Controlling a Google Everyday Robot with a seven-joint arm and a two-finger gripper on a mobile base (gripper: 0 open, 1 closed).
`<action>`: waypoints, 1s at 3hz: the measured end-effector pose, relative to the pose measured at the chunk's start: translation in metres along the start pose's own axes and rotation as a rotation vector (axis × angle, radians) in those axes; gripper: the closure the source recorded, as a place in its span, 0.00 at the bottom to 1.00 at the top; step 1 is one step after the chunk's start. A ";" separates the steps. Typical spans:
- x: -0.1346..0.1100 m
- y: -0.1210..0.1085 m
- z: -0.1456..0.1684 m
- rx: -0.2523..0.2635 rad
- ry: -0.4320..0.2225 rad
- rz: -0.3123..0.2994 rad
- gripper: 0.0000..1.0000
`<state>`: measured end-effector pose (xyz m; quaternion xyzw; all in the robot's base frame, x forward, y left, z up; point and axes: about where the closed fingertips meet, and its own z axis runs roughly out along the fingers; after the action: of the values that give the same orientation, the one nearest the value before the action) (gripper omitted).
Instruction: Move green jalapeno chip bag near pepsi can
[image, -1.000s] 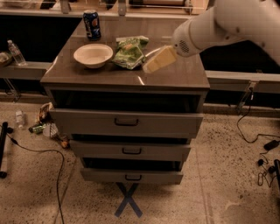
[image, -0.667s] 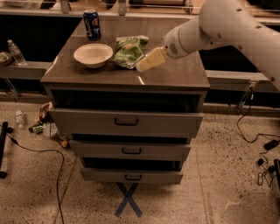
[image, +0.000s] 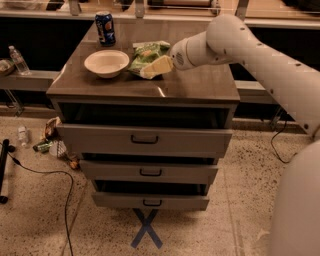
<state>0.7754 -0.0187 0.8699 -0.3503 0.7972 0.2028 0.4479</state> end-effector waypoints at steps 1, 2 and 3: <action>-0.009 -0.001 0.028 -0.022 -0.026 0.019 0.18; -0.015 0.000 0.046 -0.054 -0.037 0.019 0.41; -0.019 -0.001 0.058 -0.071 -0.047 0.006 0.65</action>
Offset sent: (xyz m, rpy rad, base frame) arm 0.0449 0.0475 -0.0122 0.0814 0.0074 0.0628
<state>0.8157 0.0248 0.8565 -0.3590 0.7797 0.2405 0.4531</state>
